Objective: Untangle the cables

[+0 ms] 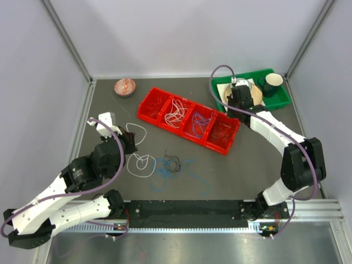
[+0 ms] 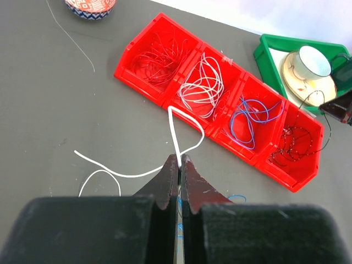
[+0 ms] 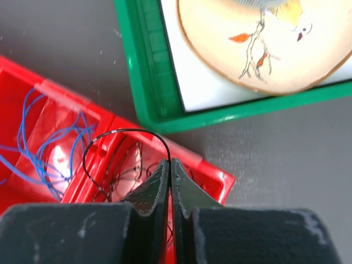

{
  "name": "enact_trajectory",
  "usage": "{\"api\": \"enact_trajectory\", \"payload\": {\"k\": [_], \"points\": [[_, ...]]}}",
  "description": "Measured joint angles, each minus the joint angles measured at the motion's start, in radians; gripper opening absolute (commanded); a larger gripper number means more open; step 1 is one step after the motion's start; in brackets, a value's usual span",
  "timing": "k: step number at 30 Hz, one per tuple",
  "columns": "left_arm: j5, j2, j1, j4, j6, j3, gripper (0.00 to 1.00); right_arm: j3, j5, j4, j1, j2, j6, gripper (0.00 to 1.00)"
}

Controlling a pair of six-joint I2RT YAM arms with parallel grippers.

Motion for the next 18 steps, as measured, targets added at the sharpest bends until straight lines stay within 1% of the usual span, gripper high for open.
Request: {"api": "enact_trajectory", "payload": {"k": [4,8,16,18], "points": [[0.005,0.0,0.0,0.0,0.0,-0.002,0.0,-0.058,0.0,0.002,0.021,-0.042,0.017,0.0],[0.015,-0.001,0.0,0.002,0.0,-0.011,0.0,-0.105,-0.001,0.009,0.033,-0.035,0.042,0.0],[0.026,-0.009,0.0,0.0,-0.001,-0.015,0.0,-0.12,0.005,0.039,0.058,0.11,0.061,0.0],[0.026,-0.015,0.0,-0.002,-0.003,-0.015,0.0,-0.121,0.007,0.041,0.067,0.134,0.061,0.12]]}}
